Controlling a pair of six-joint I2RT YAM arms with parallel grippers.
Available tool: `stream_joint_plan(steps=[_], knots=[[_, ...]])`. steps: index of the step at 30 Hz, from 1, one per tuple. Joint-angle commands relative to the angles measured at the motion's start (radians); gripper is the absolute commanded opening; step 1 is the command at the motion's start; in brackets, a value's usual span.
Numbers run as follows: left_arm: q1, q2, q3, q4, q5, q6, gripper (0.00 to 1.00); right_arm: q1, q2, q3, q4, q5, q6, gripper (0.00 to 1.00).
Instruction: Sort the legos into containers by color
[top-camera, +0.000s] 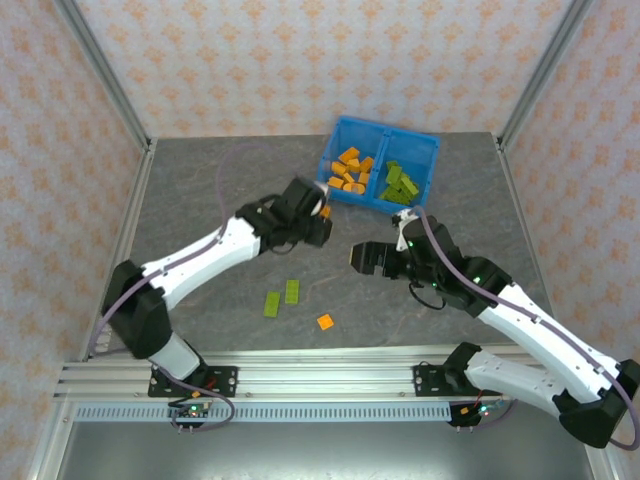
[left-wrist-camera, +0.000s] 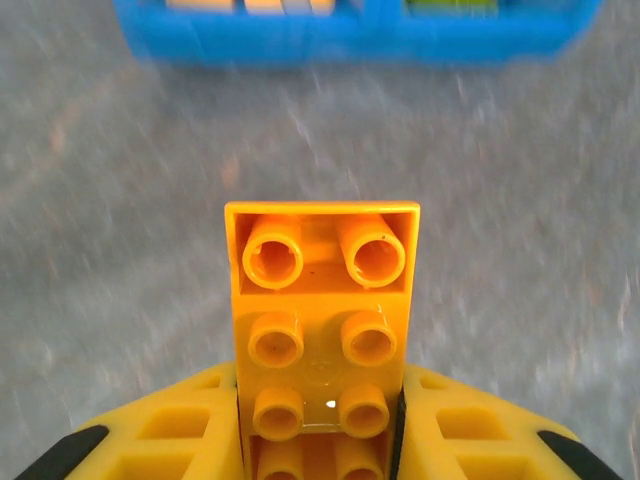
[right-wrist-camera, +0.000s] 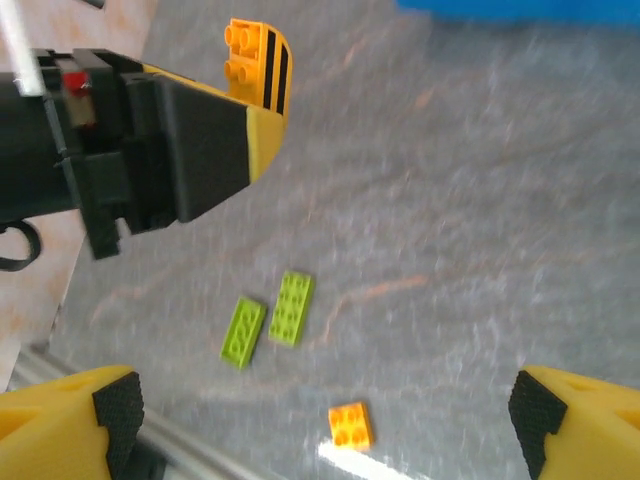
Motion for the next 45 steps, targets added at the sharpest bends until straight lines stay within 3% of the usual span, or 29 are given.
stream_joint_plan(steps=[1, 6, 13, 20, 24, 30, 35, 40, 45], knots=[[0.057, 0.150, 0.194, 0.005, 0.018, 0.073, 0.30, -0.004, -0.009, 0.053, 0.074, 0.234, 0.032, 0.97], [0.096, 0.518, 0.696, -0.184, 0.018, 0.139, 0.30, -0.019, 0.007, 0.085, 0.071, 0.319, 0.027, 0.98], [0.138, 0.892, 1.241, -0.281, 0.073, 0.081, 0.30, -0.026, -0.002, 0.078, 0.035, 0.314, 0.044, 0.98], [0.139, 0.978, 1.271, -0.125, 0.104, 0.044, 0.37, -0.034, 0.006, 0.096, 0.029, 0.304, 0.017, 0.98], [0.139, 0.990, 1.302, -0.125, 0.097, 0.042, 0.49, -0.034, 0.007, 0.097, 0.034, 0.287, 0.025, 0.98], [0.139, 0.906, 1.303, -0.164, 0.104, 0.028, 0.51, -0.033, 0.006, 0.084, 0.043, 0.282, 0.026, 0.98], [0.139, 0.741, 1.203, -0.277, 0.150, 0.026, 0.52, -0.035, 0.005, 0.068, 0.018, 0.288, 0.019, 0.98], [0.136, 0.381, 0.654, -0.148, 0.214, 0.034, 0.52, -0.035, -0.010, 0.040, -0.001, 0.300, 0.020, 0.98], [0.111, 0.013, 0.162, -0.055, 0.183, 0.009, 0.52, -0.039, -0.020, 0.013, -0.009, 0.302, 0.026, 0.98]])
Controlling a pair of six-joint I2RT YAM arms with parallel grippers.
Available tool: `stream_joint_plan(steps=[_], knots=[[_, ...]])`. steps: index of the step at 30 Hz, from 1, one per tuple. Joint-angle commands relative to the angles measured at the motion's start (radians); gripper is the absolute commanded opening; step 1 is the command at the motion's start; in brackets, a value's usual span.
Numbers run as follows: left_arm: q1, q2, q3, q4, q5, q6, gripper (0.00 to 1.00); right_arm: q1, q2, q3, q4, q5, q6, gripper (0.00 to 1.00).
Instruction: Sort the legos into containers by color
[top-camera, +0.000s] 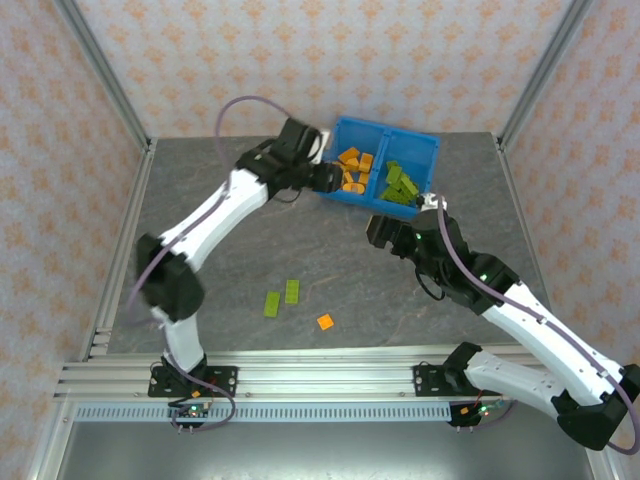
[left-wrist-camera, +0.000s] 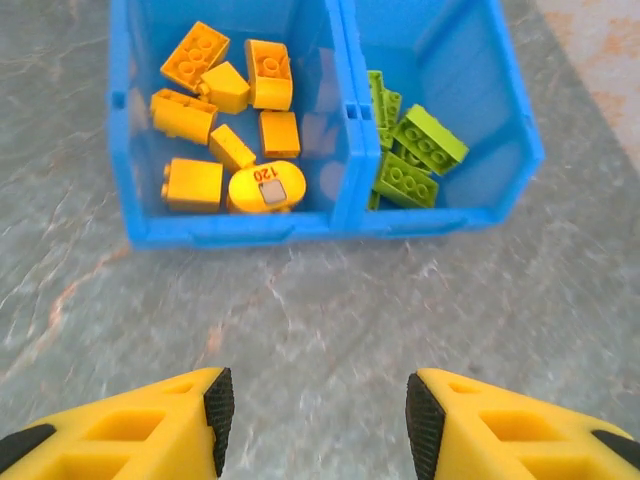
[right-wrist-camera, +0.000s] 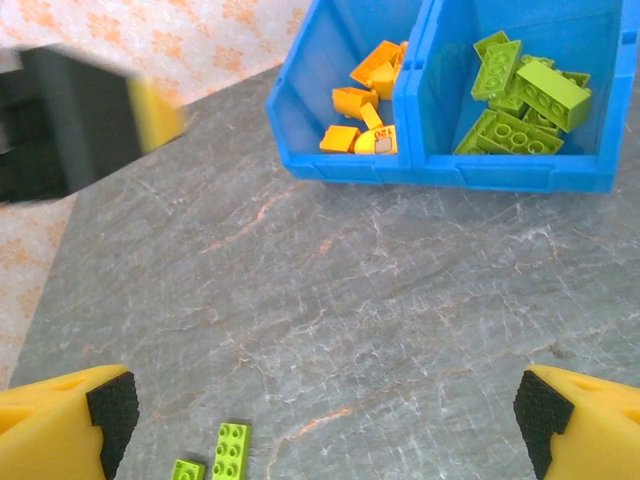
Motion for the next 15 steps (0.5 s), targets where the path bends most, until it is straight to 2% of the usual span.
stream_joint_plan(steps=[1, 5, 8, 12, 15], knots=[[-0.031, -0.163, -0.227, 0.037, -0.019, -0.030, 0.52, -0.009, -0.017, -0.021, -0.036, 0.021, -0.002, 0.98], [-0.129, -0.327, -0.411, -0.058, -0.131, -0.096, 0.54, -0.010, -0.018, -0.027, -0.071, 0.008, 0.001, 0.98], [-0.215, -0.384, -0.506, -0.096, -0.169, -0.230, 0.56, -0.010, -0.032, -0.047, -0.103, -0.065, -0.020, 0.98], [-0.319, -0.382, -0.612, -0.054, -0.156, -0.430, 0.71, -0.012, -0.043, -0.075, -0.196, -0.162, -0.049, 0.98], [-0.401, -0.326, -0.657, -0.035, -0.189, -0.467, 0.74, -0.012, -0.061, -0.093, -0.262, -0.226, -0.070, 0.98]])
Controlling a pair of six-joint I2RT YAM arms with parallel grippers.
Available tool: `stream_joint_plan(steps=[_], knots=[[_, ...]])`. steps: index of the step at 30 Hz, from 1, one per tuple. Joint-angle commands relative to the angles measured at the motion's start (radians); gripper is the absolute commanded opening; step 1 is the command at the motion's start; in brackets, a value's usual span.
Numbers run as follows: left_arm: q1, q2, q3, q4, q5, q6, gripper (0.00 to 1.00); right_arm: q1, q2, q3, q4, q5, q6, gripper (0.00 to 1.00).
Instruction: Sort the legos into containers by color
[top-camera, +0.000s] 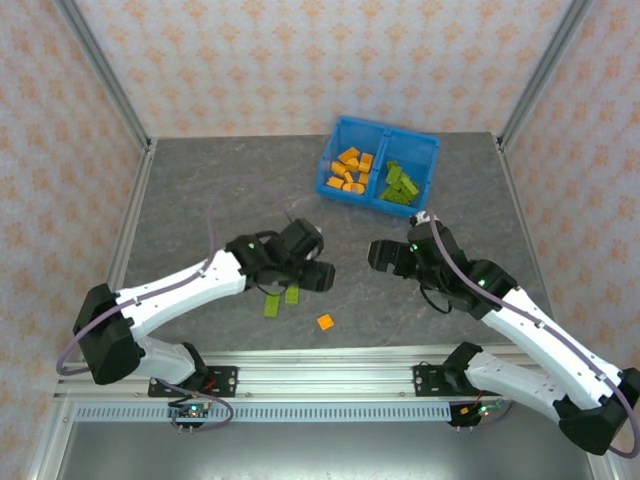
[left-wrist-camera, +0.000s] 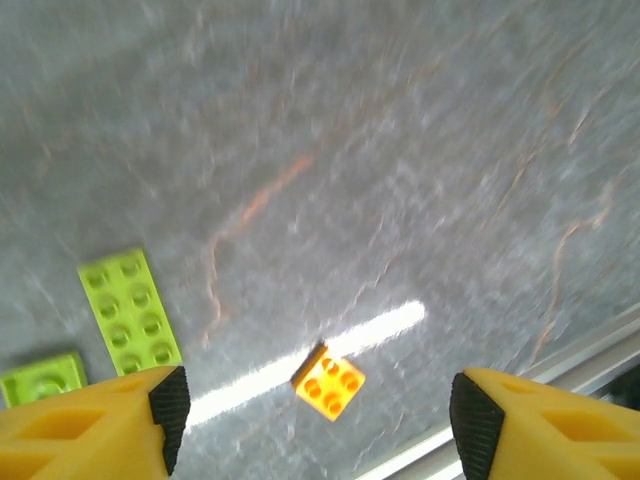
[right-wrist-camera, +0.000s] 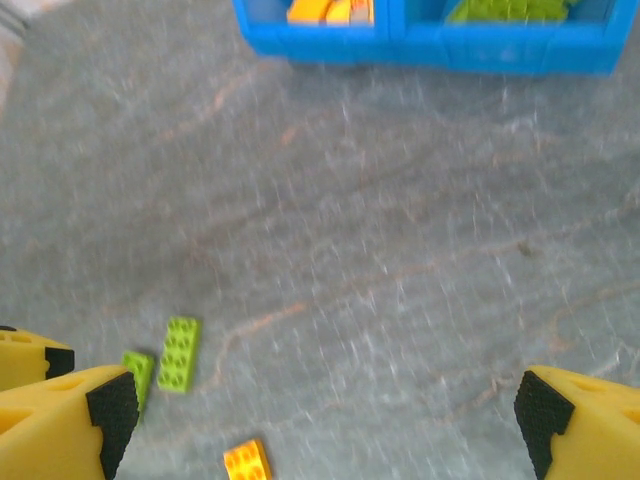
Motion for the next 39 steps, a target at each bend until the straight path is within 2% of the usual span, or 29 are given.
stream_joint_plan(steps=[1, 11, 19, 27, 30, 34, 36, 39], knots=[[-0.069, 0.065, -0.027, 0.003, -0.070, -0.123, 0.74, -0.004, -0.036, -0.028, -0.116, -0.092, -0.036, 0.98], [-0.151, 0.286, 0.004, 0.043, -0.014, -0.120, 0.80, -0.006, -0.090, -0.084, -0.109, -0.086, -0.017, 0.99], [-0.194, 0.374, -0.025, 0.083, -0.015, 0.065, 0.77, -0.006, -0.084, -0.088, -0.090, -0.080, -0.018, 0.99], [-0.198, 0.411, -0.056, 0.074, -0.020, 0.204, 0.60, -0.006, -0.080, -0.081, -0.084, -0.103, -0.006, 0.99], [-0.198, 0.427, -0.056, 0.065, -0.033, 0.250, 0.51, -0.005, -0.080, -0.095, -0.056, -0.255, -0.039, 0.99], [-0.198, 0.437, -0.064, 0.084, 0.016, 0.282, 0.43, -0.006, -0.058, -0.113, -0.091, -0.445, -0.055, 0.98], [-0.198, 0.433, -0.074, 0.109, 0.032, 0.277, 0.40, -0.006, -0.053, -0.119, -0.121, -0.482, -0.062, 0.97], [-0.196, 0.436, -0.085, 0.144, 0.048, 0.257, 0.35, -0.006, -0.068, -0.124, -0.139, -0.470, -0.063, 0.97]])
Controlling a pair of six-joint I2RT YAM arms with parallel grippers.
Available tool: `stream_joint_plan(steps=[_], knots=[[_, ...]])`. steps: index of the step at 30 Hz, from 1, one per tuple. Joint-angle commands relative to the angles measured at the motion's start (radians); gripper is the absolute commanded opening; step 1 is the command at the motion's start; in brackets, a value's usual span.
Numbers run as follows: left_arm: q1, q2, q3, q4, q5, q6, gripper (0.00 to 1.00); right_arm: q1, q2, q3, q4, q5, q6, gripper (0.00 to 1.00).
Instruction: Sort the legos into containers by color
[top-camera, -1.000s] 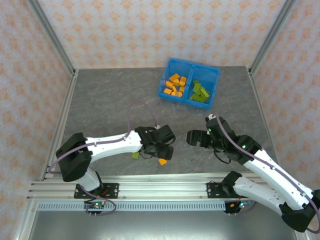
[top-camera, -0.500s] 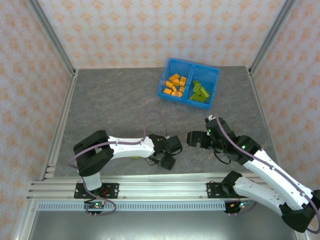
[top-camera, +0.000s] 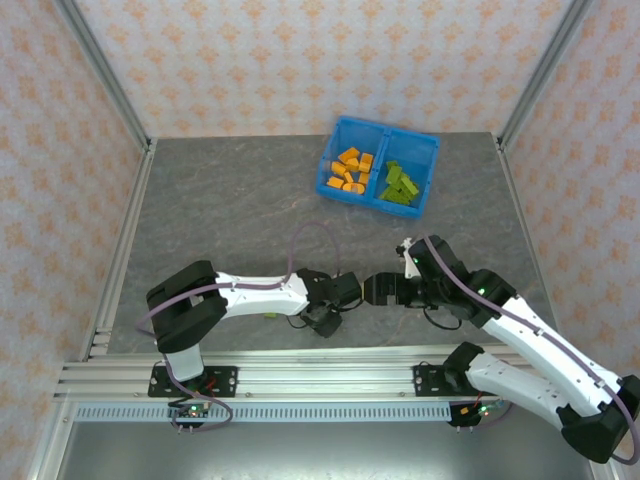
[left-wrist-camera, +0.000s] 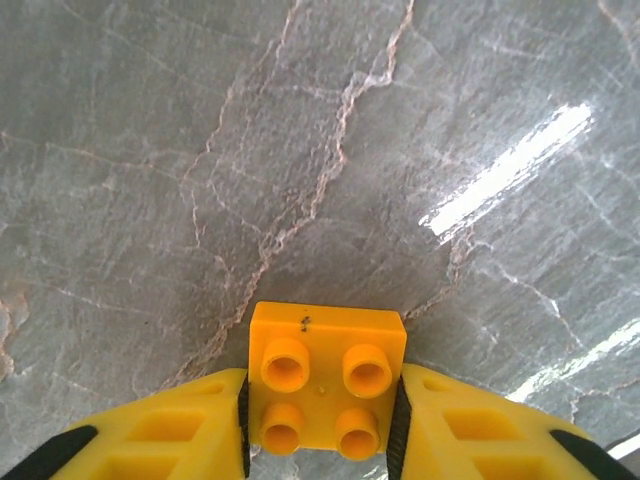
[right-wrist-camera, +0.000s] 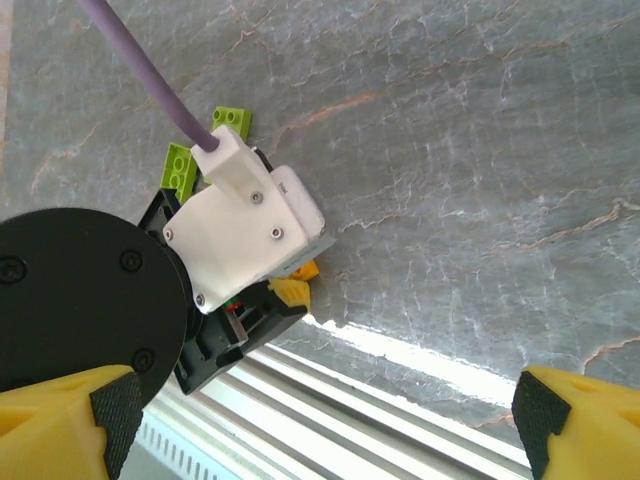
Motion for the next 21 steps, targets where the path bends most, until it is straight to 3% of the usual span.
stream_joint_plan(steps=[1, 11, 17, 21], knots=[[-0.004, 0.059, -0.052, 0.090, 0.079, 0.005, 0.34, 0.006, -0.016, -0.020, -0.051, -0.075, -0.024, 0.97], [0.046, -0.080, -0.055, 0.146, 0.081, -0.125, 0.29, 0.006, -0.032, 0.011, -0.029, 0.027, -0.015, 0.97], [0.187, -0.209, 0.064, 0.053, 0.016, -0.105, 0.29, 0.006, -0.111, 0.055, 0.027, 0.207, 0.032, 0.98], [0.315, -0.184, 0.199, 0.076, 0.001, -0.061, 0.30, 0.005, -0.174, 0.016, 0.174, 0.403, 0.086, 0.99]])
